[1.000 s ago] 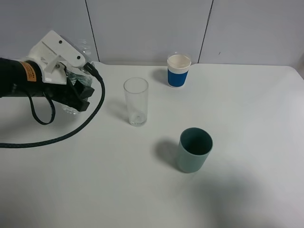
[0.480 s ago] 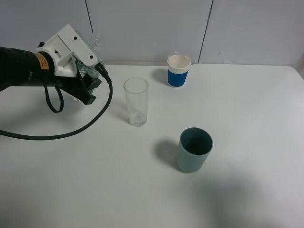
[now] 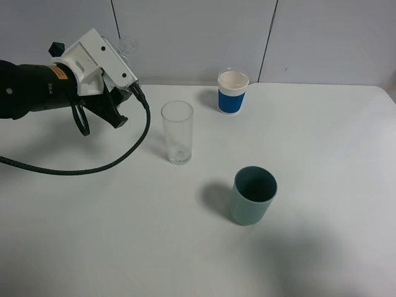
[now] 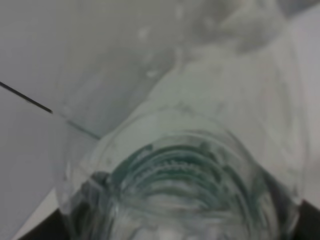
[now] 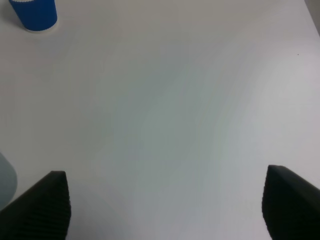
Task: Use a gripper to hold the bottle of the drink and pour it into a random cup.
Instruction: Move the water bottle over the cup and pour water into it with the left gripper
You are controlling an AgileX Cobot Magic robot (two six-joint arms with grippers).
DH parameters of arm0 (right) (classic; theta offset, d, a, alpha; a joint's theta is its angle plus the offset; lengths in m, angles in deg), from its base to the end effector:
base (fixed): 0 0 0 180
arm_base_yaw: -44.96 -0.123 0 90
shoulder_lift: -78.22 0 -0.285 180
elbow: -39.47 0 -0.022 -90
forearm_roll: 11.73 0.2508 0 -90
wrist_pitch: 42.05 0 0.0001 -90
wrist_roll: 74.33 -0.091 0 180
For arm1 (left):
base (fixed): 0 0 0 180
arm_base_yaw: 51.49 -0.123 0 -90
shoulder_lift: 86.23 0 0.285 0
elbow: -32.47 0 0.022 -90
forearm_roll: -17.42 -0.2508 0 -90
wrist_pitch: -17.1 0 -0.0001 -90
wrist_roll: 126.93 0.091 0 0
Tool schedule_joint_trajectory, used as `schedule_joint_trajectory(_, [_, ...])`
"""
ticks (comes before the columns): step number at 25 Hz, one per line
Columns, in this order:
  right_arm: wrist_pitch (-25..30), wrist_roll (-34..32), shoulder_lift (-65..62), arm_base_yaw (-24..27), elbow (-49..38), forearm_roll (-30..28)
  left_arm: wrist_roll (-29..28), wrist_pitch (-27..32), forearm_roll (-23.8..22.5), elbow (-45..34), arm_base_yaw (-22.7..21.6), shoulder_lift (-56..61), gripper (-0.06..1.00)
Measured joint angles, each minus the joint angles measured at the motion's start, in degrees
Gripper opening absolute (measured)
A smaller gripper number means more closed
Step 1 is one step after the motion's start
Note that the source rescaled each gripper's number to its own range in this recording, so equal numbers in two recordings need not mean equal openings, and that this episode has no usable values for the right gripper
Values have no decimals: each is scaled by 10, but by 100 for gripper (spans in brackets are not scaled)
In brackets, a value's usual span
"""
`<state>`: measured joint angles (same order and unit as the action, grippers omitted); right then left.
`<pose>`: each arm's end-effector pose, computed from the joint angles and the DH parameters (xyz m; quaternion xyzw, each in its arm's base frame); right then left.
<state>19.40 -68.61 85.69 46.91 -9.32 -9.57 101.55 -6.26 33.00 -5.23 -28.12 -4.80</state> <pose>-0.0057 0.0032 0.2753 -0.0290 0.8552 -0.0158 0.5172 0.2926 -0.1159 0.2024 0.3765 0.7470 0.0956 0.5396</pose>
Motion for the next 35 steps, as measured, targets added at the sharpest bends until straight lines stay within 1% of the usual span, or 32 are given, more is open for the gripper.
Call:
schedule_joint_trajectory(4, [0, 0, 0, 0, 0, 0, 96, -55, 96, 0, 20, -16, 4])
schedule_joint_trajectory(6, [0, 0, 0, 0, 0, 0, 143, -81, 135, 0, 30, -24, 4])
schedule_joint_trajectory(8, [0, 0, 0, 0, 0, 0, 179, -102, 165, 0, 41, -30, 4])
schedule_joint_trajectory(11, [0, 0, 0, 0, 0, 0, 218, -116, 187, 0, 51, -37, 4])
schedule_joint_trajectory(16, [0, 0, 0, 0, 0, 0, 255, -130, 205, 0, 59, -37, 4])
schedule_joint_trajectory(21, [0, 0, 0, 0, 0, 0, 341, -150, 250, 0, 70, -43, 4])
schedule_joint_trajectory(25, [0, 0, 0, 0, 0, 0, 396, -161, 278, 0, 71, -58, 4])
schedule_joint_trajectory(35, [0, 0, 0, 0, 0, 0, 433, -204, 319, 0, 108, -89, 4])
